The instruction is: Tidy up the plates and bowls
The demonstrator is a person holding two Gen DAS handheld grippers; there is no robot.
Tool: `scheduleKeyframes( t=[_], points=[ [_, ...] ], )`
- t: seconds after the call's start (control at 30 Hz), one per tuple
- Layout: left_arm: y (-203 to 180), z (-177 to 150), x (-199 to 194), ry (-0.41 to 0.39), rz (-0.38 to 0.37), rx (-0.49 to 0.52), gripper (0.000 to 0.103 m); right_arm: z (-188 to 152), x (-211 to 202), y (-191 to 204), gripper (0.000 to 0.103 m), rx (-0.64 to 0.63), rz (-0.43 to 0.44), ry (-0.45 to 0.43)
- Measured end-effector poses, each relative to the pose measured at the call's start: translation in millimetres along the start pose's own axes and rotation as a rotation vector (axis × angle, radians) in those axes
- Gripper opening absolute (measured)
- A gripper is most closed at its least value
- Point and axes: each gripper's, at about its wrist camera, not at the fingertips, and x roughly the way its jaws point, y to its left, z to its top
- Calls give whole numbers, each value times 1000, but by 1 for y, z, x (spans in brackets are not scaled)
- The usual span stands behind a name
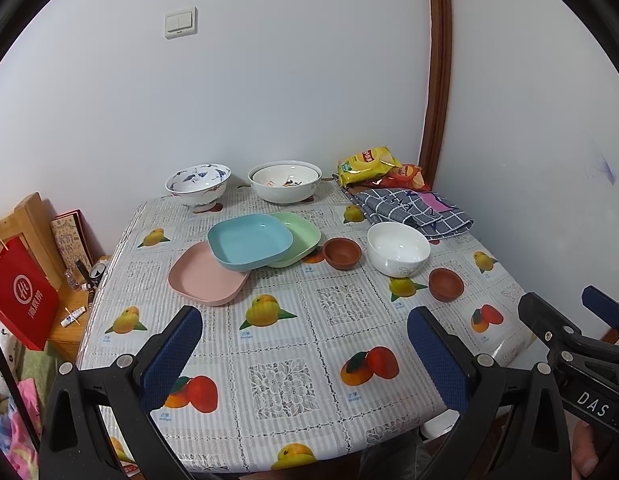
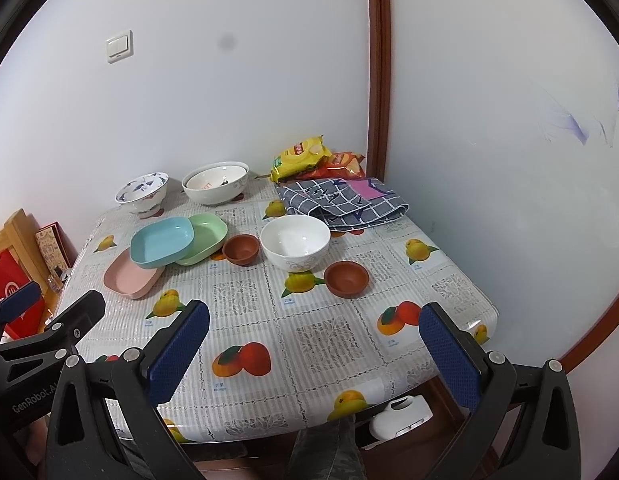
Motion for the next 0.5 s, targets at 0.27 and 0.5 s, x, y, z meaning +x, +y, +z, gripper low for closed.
scheduleKeyframes(
  t=[0.27,0.5],
  points=[
    [0,2,-1,-7,-4,-7,103,0,0,-1,103,0,-6,-2],
    [1,3,1,-7,-10,-9,103,2,-1,-3,103,-2,-9,-8]
  ],
)
